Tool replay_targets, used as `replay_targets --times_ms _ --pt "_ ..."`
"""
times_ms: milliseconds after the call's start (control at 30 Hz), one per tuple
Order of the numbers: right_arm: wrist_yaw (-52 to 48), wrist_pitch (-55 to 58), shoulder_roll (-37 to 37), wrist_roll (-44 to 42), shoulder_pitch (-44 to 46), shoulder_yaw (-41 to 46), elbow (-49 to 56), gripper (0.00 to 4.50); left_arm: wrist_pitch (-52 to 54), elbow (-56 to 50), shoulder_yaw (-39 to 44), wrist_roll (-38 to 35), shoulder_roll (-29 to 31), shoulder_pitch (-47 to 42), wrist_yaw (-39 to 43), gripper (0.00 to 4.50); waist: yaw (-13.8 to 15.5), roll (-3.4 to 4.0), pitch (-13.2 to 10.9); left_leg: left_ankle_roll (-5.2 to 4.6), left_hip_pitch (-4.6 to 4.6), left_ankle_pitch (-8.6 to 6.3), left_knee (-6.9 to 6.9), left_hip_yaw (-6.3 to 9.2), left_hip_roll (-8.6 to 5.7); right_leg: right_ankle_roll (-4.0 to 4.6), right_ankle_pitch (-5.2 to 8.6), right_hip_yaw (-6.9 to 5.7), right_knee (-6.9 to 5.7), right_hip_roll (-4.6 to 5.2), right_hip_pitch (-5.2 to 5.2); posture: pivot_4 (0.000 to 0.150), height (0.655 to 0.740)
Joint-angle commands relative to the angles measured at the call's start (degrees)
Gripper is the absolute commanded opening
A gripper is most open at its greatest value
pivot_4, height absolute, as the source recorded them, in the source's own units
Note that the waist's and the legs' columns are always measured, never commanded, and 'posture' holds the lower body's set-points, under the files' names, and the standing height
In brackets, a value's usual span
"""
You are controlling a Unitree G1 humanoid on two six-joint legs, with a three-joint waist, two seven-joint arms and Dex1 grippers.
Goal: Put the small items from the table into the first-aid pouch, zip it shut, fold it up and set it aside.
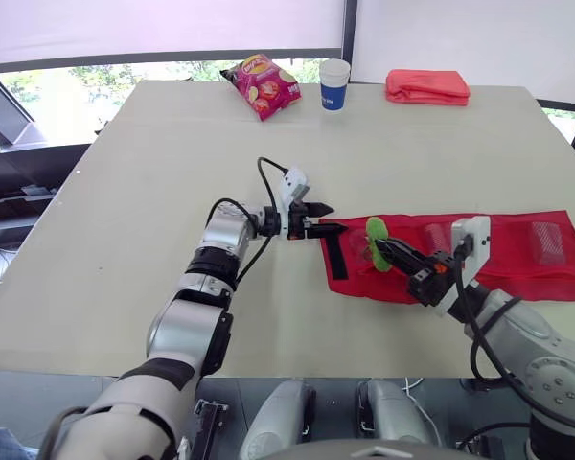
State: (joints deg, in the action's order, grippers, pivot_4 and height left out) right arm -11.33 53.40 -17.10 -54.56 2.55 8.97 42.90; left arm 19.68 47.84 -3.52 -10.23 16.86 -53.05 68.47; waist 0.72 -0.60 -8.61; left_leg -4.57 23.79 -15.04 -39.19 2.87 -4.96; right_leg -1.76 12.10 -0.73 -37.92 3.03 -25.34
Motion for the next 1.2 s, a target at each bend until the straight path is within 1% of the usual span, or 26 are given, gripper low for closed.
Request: replay_targets --times_ms 33,133,233,267,333,433,500,633,867,967,1067,1200 --pt "1.0 -2.1 -0.2 -1.1 -0.2 0.1 1.8 0.00 11.3 -6.7 1.4 -3.7 4.0 2.2 3.1 4.39 -0.3 0.00 0.0 0.00 0.00 0.00 0.00 0.00 0.00 0.00 0.00 0.00 0.00 -0.01 0.00 0.150 0.7395" --pt "1.6 -2.8 -0.1 -1.1 -0.8 -0.2 2.1 0.00 29.6 -18.4 2.8 -11.2 8.2 7.0 5.6 4.39 -1.2 0.01 0.0 0.00 -0.02 0.00 0.05 0.01 0.02 0.01 0.01 0.01 -0.02 -0.03 -0.02 0.150 0.7395" --pt "1.7 -3.6 -0.2 -0.9 -1.1 -0.8 1.9 0.00 45.1 -31.5 5.5 -19.7 10.0 11.8 3.4 4.39 -1.1 0.03 0.0 0.01 0.00 0.00 0.04 0.05 0.04 0.02 0.01 0.01 -0.02 -0.03 -0.02 0.150 0.7395" --pt "1.7 -3.9 -0.3 -0.8 -1.1 -1.0 1.8 0.00 50.9 -35.9 7.0 -22.4 9.4 13.6 1.0 4.39 -0.9 0.02 0.0 0.01 0.00 0.00 0.02 0.09 0.03 0.01 0.01 0.01 -0.01 -0.02 0.00 0.150 0.7395" --pt "1.6 -4.4 -0.4 -0.6 -1.1 -1.5 1.4 0.00 58.1 -42.1 9.4 -25.7 7.5 16.5 -3.6 4.39 -0.9 0.03 0.0 0.01 0.00 0.00 0.01 0.14 0.02 0.01 0.01 0.03 0.03 -0.03 0.03 0.150 0.7395" --pt "1.4 -4.9 -0.5 -0.3 -0.9 -2.1 1.0 0.00 64.5 -47.8 12.2 -28.4 3.5 19.4 -10.2 4.39 -0.7 0.03 0.0 0.02 -0.05 0.01 0.01 0.15 0.01 0.01 0.01 0.06 0.01 -0.03 0.07 0.150 0.7395" --pt "1.3 -5.2 -0.8 -0.1 -0.7 -2.5 0.8 0.00 66.6 -50.6 11.8 -29.1 2.0 21.2 -13.3 4.39 -0.7 0.03 0.0 0.06 -0.07 0.03 0.02 0.15 0.01 0.01 0.01 0.07 0.00 -0.05 0.07 0.150 0.7395" --pt "1.3 -5.6 -1.4 -0.3 -0.5 -2.7 0.6 0.00 68.5 -53.1 12.2 -31.0 2.2 22.9 -16.3 4.39 -0.8 0.03 0.0 0.10 -0.09 0.05 0.05 0.14 0.01 0.01 0.01 0.10 0.00 -0.06 0.06 0.150 0.7395" --pt "1.4 -6.5 -2.3 -0.4 -1.3 -2.9 0.9 0.00 69.4 -54.2 13.5 -33.6 9.9 25.8 -17.2 4.39 -0.9 0.05 0.0 0.17 -0.12 0.08 0.14 0.13 0.02 0.03 0.02 0.11 0.01 -0.08 0.04 0.150 0.7395" --pt "1.5 -7.0 -2.3 -0.4 -1.5 -3.0 0.8 0.00 69.4 -54.1 14.2 -34.4 11.2 26.7 -18.1 4.39 -0.4 0.05 0.0 0.17 -0.11 0.09 0.13 0.13 0.01 0.03 0.02 0.11 0.03 -0.07 0.06 0.150 0.7395" --pt "1.5 -7.3 -2.1 -0.2 -1.4 -3.6 0.6 0.00 69.7 -54.3 14.5 -34.8 8.0 27.1 -20.8 4.39 0.2 0.05 0.0 0.17 -0.12 0.09 0.13 0.12 -0.01 0.02 0.02 0.11 0.05 -0.04 0.08 0.150 0.7395" --pt "1.9 -7.6 -1.9 0.0 -0.9 -4.4 0.4 0.00 68.2 -52.3 15.7 -33.4 0.3 26.2 -26.8 4.39 0.2 0.04 0.0 0.17 -0.11 0.09 0.11 0.13 -0.02 0.01 0.01 0.10 0.07 -0.03 0.11 0.150 0.7395"
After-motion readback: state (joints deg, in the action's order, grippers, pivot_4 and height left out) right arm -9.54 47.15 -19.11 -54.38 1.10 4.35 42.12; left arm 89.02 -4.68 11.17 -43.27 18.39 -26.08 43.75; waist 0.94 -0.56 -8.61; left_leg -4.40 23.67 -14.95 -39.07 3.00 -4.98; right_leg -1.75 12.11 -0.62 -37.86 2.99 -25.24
